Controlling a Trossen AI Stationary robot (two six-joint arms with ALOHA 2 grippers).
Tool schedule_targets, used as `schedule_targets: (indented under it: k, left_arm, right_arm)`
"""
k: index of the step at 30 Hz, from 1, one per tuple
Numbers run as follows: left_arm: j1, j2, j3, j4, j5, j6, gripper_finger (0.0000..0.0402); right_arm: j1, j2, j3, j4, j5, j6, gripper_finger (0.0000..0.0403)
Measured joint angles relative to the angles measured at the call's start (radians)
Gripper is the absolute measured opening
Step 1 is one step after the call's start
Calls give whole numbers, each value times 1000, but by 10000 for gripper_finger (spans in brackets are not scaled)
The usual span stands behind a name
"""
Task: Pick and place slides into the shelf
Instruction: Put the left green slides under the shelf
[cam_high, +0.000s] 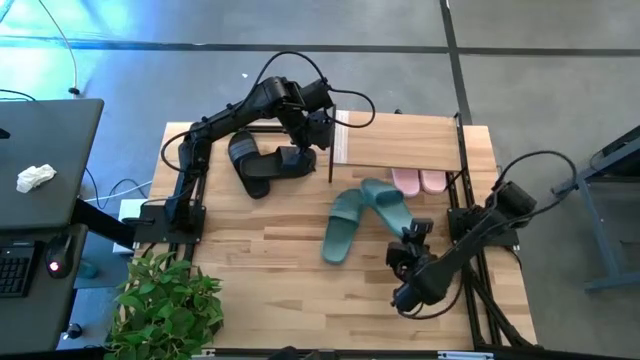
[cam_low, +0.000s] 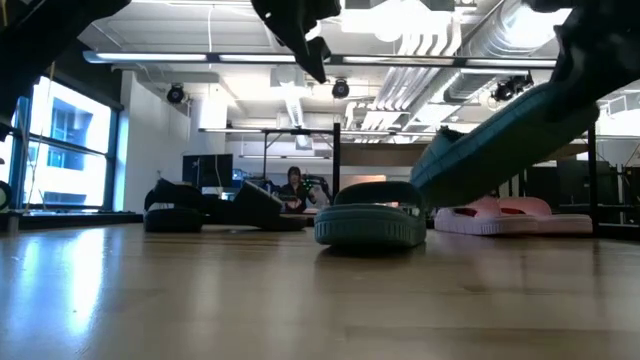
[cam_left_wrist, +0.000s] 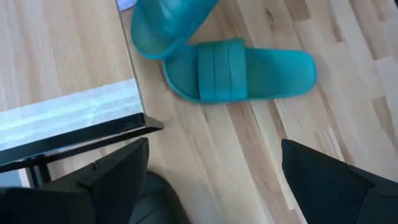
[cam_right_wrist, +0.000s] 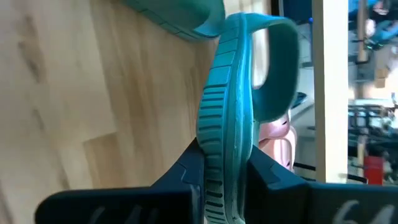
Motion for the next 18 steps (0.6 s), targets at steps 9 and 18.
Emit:
schedule_targets:
  k: [9, 18]
  left_arm:
    - [0, 0, 0, 0, -41, 0, 347]
    - [0, 0, 0, 0, -45, 0, 347]
  right_arm:
    - [-109, 130, 0, 0, 38, 13, 31]
    - [-195, 172, 0, 95, 99, 69, 31]
